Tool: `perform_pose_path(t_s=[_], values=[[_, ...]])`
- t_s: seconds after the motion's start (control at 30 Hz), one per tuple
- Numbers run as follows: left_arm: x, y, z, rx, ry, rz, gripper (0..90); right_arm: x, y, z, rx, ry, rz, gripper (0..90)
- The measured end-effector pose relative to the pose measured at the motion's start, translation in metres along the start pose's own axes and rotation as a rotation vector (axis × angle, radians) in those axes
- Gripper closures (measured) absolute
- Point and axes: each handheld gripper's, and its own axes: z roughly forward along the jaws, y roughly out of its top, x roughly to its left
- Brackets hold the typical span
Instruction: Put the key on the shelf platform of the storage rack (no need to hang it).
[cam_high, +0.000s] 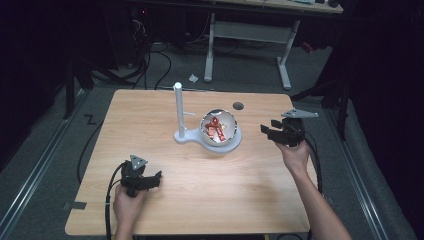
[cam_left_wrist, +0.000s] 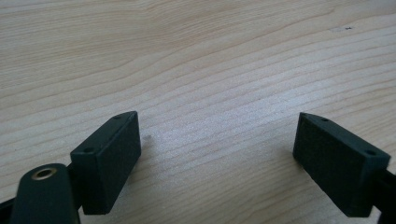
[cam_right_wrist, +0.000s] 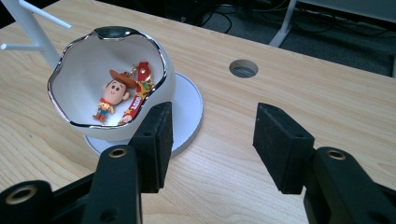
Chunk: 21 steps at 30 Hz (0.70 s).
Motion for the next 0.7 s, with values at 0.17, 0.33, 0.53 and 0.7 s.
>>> perform_pose_path(t_s=[0.17,0.33,0.53,0.7], values=[[0.000,0.000,0.000,0.000,0.001,-0.002,15.3,-0.003,-0.001,-0.004,0.002,-0.004,0.003,47.4],[0.000,0.000,0.000,0.000,0.001,-0.001,15.3,-0.006,0.000,-0.009,-0.011,-0.006,0.011,47.4],[0.000,0.000,0.000,0.000,0.000,-0.001,15.3,-0.006,-0.001,-0.015,0.001,-0.003,0.003,47.0],[0.000,0.000,0.000,0.000,0.000,-0.001,15.3,-0.006,-0.005,-0.021,-0.018,-0.001,0.007,46.9]])
